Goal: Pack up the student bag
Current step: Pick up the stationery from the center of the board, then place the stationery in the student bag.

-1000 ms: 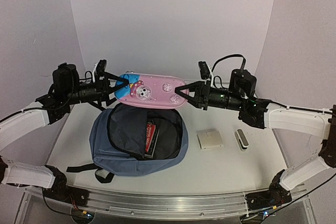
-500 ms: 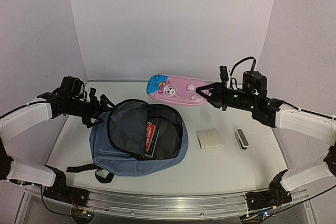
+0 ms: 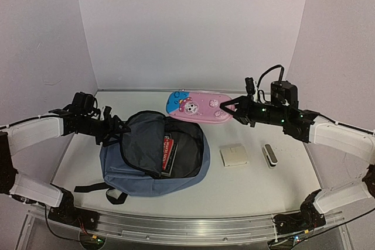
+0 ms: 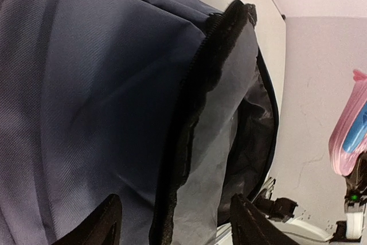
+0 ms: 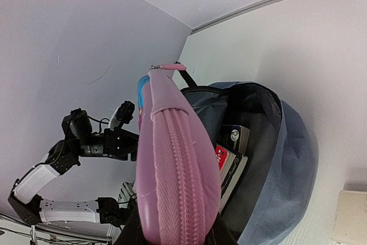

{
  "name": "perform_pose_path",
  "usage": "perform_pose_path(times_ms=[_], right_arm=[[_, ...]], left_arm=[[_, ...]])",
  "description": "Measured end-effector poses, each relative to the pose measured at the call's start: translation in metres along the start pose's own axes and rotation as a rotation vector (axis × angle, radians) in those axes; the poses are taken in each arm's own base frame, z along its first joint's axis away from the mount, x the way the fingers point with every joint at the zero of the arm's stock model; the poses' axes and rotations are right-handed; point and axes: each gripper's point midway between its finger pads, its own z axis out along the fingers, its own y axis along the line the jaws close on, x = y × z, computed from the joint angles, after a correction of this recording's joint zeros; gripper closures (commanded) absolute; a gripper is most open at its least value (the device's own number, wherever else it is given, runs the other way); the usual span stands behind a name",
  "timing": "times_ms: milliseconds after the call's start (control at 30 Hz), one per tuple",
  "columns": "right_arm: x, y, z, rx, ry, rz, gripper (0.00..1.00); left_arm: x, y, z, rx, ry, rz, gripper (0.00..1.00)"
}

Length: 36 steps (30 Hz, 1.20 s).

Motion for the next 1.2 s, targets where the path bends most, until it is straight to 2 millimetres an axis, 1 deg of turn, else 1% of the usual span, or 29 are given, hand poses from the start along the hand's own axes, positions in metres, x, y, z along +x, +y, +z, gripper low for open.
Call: perform_pose_path(times_ms=[67, 133, 200, 267, 300, 400, 500, 633, 733, 867, 933, 1033, 1200], right_arm=[[0.001, -0.002, 0.000, 0.005, 0.004, 0.003, 1.00], [0.003, -0.003, 0.000, 0.010, 0.009, 0.006, 1.00], [0.004, -0.005, 0.000, 0.016, 0.014, 0.010, 1.00], [0.006, -0.006, 0.000, 0.020, 0.018, 0.015, 1.00], [0.006, -0.007, 0.000, 0.021, 0.019, 0.017, 1.00], [0.008, -0.011, 0.004, 0.029, 0.028, 0.031, 1.00], [0.015, -0.023, 0.013, 0.053, 0.057, 0.062, 1.00], [0.029, -0.047, 0.034, 0.104, 0.125, 0.122, 1.00], [0.036, -0.061, 0.049, 0.131, 0.165, 0.160, 1.00], [0.045, -0.072, 0.063, 0.147, 0.214, 0.198, 1.00], [0.047, -0.074, 0.066, 0.147, 0.228, 0.208, 1.00], [0.045, -0.070, 0.074, 0.131, 0.243, 0.218, 1.00], [0.040, -0.062, 0.093, 0.102, 0.260, 0.220, 1.00]], left_arm=[[0.000, -0.001, 0.006, 0.018, 0.018, -0.009, 0.61], [0.000, 0.001, 0.013, 0.027, 0.037, -0.023, 0.78], [0.001, 0.003, 0.017, 0.028, 0.052, -0.031, 0.89], [0.001, 0.002, 0.018, 0.029, 0.057, -0.025, 0.97], [0.000, 0.001, 0.017, 0.029, 0.057, -0.022, 0.98], [-0.005, -0.009, 0.012, 0.038, 0.049, 0.015, 1.00], [-0.013, -0.028, -0.001, 0.063, 0.023, 0.075, 1.00], [-0.022, -0.061, -0.027, 0.109, -0.023, 0.174, 1.00], [-0.025, -0.078, -0.041, 0.132, -0.041, 0.230, 1.00], [-0.021, -0.086, -0.048, 0.149, -0.025, 0.275, 1.00], [-0.017, -0.088, -0.050, 0.151, -0.004, 0.290, 1.00], [-0.017, -0.095, -0.053, 0.158, 0.020, 0.325, 1.00], [-0.018, -0.107, -0.058, 0.175, 0.043, 0.400, 1.00]])
